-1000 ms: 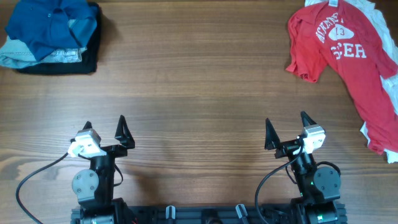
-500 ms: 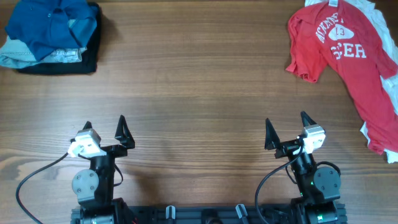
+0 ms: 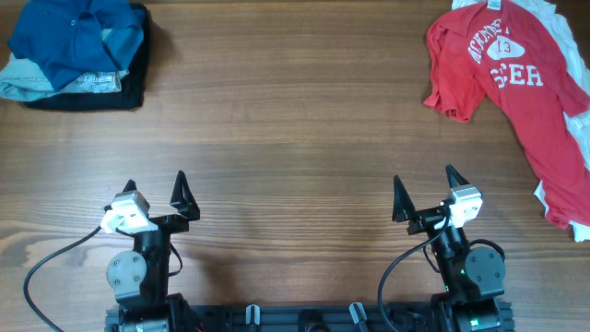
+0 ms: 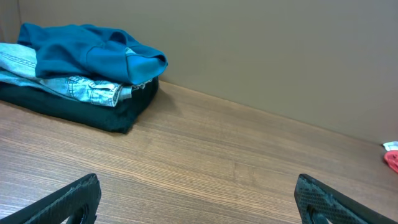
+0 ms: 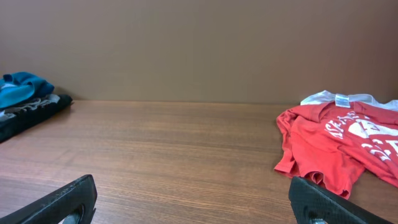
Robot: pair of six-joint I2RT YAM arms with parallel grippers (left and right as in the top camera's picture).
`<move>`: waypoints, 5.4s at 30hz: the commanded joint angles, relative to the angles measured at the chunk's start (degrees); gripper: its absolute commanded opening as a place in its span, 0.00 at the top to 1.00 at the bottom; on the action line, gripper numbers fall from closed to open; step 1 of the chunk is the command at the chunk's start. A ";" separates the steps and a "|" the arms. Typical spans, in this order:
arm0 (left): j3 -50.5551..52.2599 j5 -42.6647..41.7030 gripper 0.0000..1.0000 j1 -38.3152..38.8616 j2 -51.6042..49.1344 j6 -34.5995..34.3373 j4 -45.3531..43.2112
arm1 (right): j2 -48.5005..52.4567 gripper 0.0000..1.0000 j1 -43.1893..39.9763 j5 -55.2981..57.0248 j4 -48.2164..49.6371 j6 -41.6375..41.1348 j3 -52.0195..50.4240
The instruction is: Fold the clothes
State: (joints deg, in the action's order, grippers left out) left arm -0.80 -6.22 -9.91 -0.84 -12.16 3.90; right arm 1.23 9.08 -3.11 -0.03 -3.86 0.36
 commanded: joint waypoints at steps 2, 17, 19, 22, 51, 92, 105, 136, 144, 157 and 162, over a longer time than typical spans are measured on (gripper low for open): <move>0.48 0.52 0.00 -0.07 0.46 -0.31 0.04 | 0.17 0.00 0.33 0.74 0.00 -0.68 0.04; 0.48 6.14 0.00 -0.11 0.46 -0.37 0.22 | 0.15 0.00 0.33 7.10 3.26 3.48 0.04; 0.48 2.62 0.00 -0.11 0.46 -0.76 0.04 | 0.17 0.00 0.33 4.48 7.10 3.72 0.04; 0.48 -2.82 0.00 -0.11 0.46 -0.76 -0.46 | 0.17 0.00 0.33 4.42 11.54 4.24 0.04; -62.40 -12.39 0.00 8.07 -72.00 5.97 25.68 | 89.09 0.00 -10.08 -22.43 -22.73 12.94 78.60; -63.30 -14.80 0.00 10.19 -86.93 5.27 29.59 | 122.92 0.49 -11.69 13.05 -25.27 2.60 83.95; -63.30 -14.78 0.51 10.19 -86.93 5.31 29.57 | 121.07 0.96 -11.52 6.88 -25.99 -1.16 84.39; -63.30 -10.29 0.96 -8.44 -86.93 5.31 25.44 | 109.96 0.96 31.50 -17.92 -31.01 -5.70 109.90; -63.30 -15.50 0.96 -15.74 -85.70 5.31 25.51 | 110.31 0.96 35.60 -19.45 -17.92 -7.06 110.51; -63.30 -18.56 0.72 -16.33 -82.18 5.88 28.68 | 105.04 0.00 24.35 -17.94 -40.19 -5.33 113.07; -63.30 -21.35 0.25 -12.59 -82.18 8.28 34.64 | 102.57 0.00 13.94 -18.69 -55.15 -5.35 113.04</move>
State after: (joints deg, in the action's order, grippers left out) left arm -62.96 -24.14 -25.39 -84.25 -6.35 35.64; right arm 106.98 27.03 -21.21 -49.56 -9.41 112.01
